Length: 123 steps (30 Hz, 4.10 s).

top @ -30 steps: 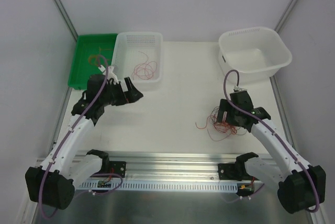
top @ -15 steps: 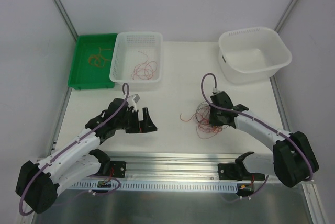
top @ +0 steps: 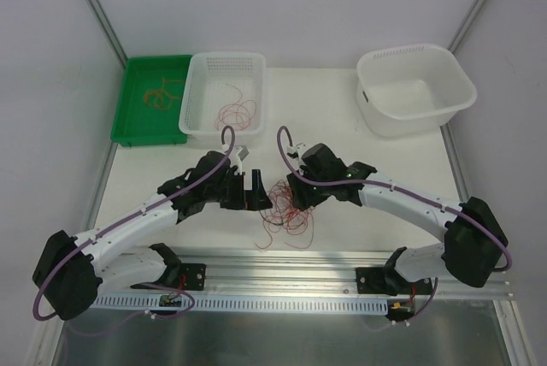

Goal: Untangle the cables

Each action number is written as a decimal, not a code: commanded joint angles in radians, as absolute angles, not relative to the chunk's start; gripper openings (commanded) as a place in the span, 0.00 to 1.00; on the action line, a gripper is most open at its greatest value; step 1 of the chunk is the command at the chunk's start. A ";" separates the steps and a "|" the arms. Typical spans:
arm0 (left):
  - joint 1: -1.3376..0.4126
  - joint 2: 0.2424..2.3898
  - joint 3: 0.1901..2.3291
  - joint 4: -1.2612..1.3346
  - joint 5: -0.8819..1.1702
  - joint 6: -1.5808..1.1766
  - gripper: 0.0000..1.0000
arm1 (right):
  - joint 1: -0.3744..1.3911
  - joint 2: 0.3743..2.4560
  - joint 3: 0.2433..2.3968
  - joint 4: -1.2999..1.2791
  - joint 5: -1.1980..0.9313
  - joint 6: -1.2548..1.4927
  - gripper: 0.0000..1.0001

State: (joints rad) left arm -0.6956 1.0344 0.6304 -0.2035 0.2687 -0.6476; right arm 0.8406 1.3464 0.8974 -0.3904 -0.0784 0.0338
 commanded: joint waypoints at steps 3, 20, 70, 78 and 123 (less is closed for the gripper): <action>-0.733 1.068 0.675 -0.176 0.238 -0.650 0.99 | 0.877 1.324 0.942 -0.463 -0.071 -0.008 0.67; -0.982 1.448 0.952 -0.212 -0.035 -0.664 0.99 | 0.882 0.778 0.749 -0.630 0.466 0.334 0.96; -0.953 1.411 0.752 -0.115 -0.172 -0.706 0.00 | 0.870 1.094 0.600 0.111 -0.006 0.178 0.01; -0.736 1.255 0.612 -0.147 -0.135 -0.710 0.00 | 0.677 0.718 0.692 -0.386 0.182 0.092 0.01; -0.491 0.916 0.710 -0.391 0.165 -0.650 0.00 | 0.426 0.805 1.079 -0.821 0.144 0.141 0.14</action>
